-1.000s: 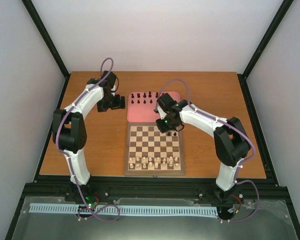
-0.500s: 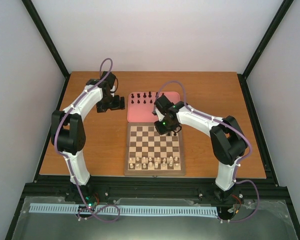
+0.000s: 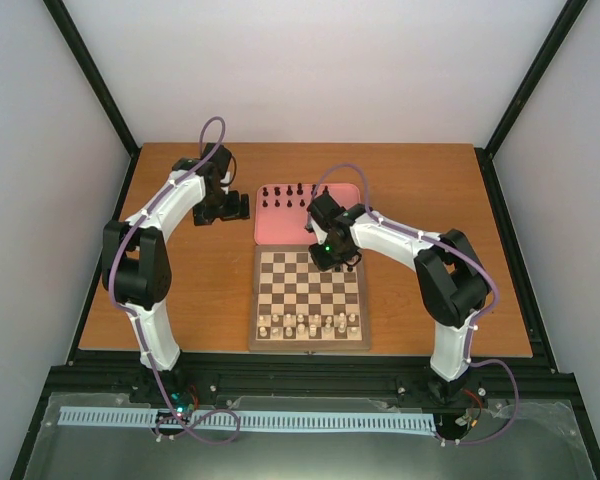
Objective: Set up the chess pieces on the board
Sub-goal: Place the chess piece on the chessboard, then adjust the chess piece on the chessboard.
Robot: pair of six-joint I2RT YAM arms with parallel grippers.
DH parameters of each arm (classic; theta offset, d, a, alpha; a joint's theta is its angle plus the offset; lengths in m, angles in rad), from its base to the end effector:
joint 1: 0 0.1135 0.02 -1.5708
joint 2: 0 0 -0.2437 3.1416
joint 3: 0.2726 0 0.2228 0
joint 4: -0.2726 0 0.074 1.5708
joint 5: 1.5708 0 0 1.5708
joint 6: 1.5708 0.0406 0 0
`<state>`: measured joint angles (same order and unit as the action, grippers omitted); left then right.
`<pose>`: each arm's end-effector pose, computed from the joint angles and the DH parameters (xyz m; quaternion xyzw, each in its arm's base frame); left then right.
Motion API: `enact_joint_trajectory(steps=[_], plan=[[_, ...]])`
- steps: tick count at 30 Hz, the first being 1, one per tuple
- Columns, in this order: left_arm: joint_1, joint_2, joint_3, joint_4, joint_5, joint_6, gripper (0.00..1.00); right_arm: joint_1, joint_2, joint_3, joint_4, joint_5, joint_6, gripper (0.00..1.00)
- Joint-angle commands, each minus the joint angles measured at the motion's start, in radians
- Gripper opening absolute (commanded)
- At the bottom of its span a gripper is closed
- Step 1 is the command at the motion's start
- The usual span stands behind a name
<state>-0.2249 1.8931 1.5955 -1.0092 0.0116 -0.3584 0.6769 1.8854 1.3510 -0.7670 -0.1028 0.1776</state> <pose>0.3409 -0.0785 0.2285 -0.0654 0.9891 -0.0434 0.1244 0.2633 0.2169 0.1773 -0.2512 0.9573 0.1019 0.1010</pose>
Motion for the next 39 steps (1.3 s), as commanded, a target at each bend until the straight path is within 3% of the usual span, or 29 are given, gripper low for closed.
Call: enact_joint_trajectory(steps=[1,12,17,39], plan=[[0.0,-0.041,-0.003,0.015,0.002,0.01,1.0,0.007,0.007,-0.007,0.002,0.029,0.009,0.14],[-0.001,-0.041,-0.006,0.015,0.002,0.008,1.0,0.006,-0.019,-0.03,0.005,0.015,0.0,0.15],[-0.001,-0.043,-0.006,0.014,0.002,0.01,1.0,0.007,-0.059,-0.042,0.025,0.01,-0.002,0.27],[-0.001,-0.042,-0.005,0.015,0.006,0.007,1.0,-0.03,-0.1,0.057,-0.05,0.059,-0.003,0.43]])
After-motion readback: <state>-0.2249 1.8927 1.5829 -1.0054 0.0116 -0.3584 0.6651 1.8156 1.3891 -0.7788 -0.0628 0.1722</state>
